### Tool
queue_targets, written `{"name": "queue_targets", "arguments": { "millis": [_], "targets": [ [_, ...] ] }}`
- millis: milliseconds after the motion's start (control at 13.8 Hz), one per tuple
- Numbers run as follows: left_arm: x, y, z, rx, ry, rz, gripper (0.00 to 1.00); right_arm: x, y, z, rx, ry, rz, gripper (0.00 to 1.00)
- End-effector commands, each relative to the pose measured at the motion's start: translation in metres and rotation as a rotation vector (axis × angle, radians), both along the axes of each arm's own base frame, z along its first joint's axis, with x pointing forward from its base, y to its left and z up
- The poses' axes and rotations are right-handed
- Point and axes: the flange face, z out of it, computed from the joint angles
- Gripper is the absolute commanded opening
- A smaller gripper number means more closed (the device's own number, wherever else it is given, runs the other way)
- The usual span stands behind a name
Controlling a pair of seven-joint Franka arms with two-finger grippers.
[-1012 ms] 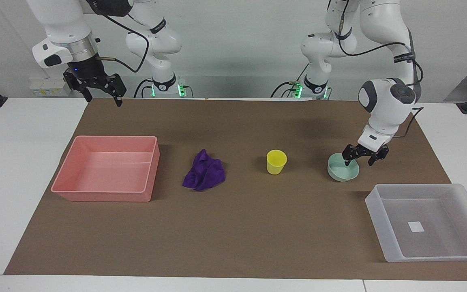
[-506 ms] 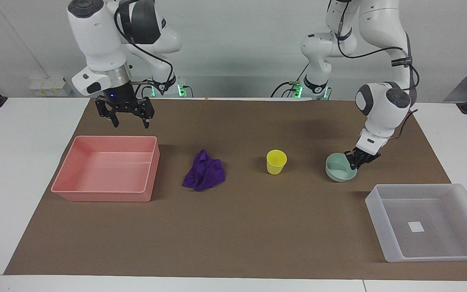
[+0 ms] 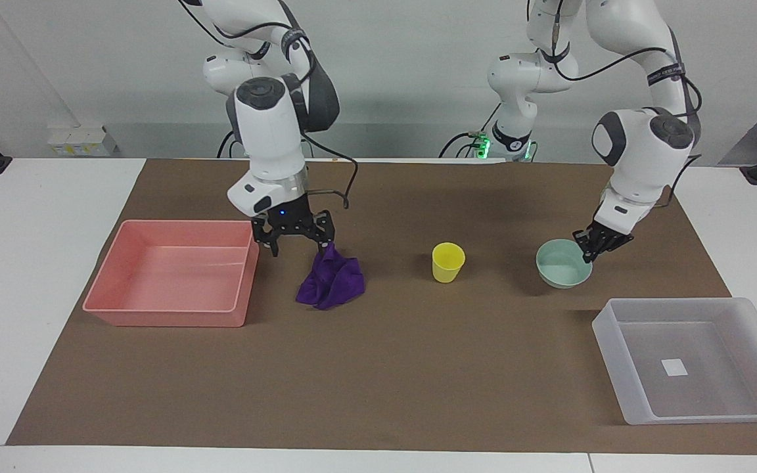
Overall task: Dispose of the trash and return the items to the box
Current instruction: 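Lift the bowl into the clear box while the right gripper reaches the cloth, then grasp the purple cloth with the right gripper and carry it to the pink box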
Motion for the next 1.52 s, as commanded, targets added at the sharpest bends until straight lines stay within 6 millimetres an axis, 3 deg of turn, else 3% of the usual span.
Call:
{"name": "queue_targets", "arguments": {
  "millis": [0, 72, 289, 506, 723, 867, 1084, 1229, 1446],
  "targets": [
    [0.015, 0.019, 0.035, 0.012, -0.006, -0.019, 0.00, 0.004, 0.021, -0.039, 0.005, 0.011, 0.014, 1.00],
    [0.022, 0.027, 0.039, 0.015, -0.019, -0.020, 0.00, 0.001, 0.032, -0.055, -0.002, 0.023, 0.038, 1.00],
    [0.054, 0.049, 0.044, 0.022, -0.045, 0.001, 0.00, -0.014, 0.036, -0.103, -0.018, 0.036, 0.117, 1.00],
    [0.094, 0.083, 0.053, 0.035, -0.074, 0.043, 0.00, -0.025, 0.032, -0.124, -0.035, 0.073, 0.138, 1.00],
    [0.132, 0.122, 0.041, 0.034, -0.075, 0.093, 0.00, -0.031, 0.029, -0.145, -0.031, 0.053, 0.155, 1.00],
    [0.161, 0.140, 0.026, 0.033, -0.058, 0.101, 0.00, -0.032, 0.031, -0.145, -0.029, 0.057, 0.148, 0.01],
    [0.181, 0.167, -0.010, 0.013, -0.062, 0.094, 0.00, -0.034, 0.031, -0.138, -0.029, 0.074, 0.114, 0.00],
    [0.196, 0.171, -0.030, -0.004, -0.090, 0.090, 0.00, -0.033, 0.028, -0.119, -0.040, 0.094, 0.110, 0.00],
    [0.199, 0.166, -0.053, -0.003, -0.117, 0.087, 0.00, -0.031, 0.017, -0.081, -0.044, 0.092, 0.093, 0.00]
  ]
}}
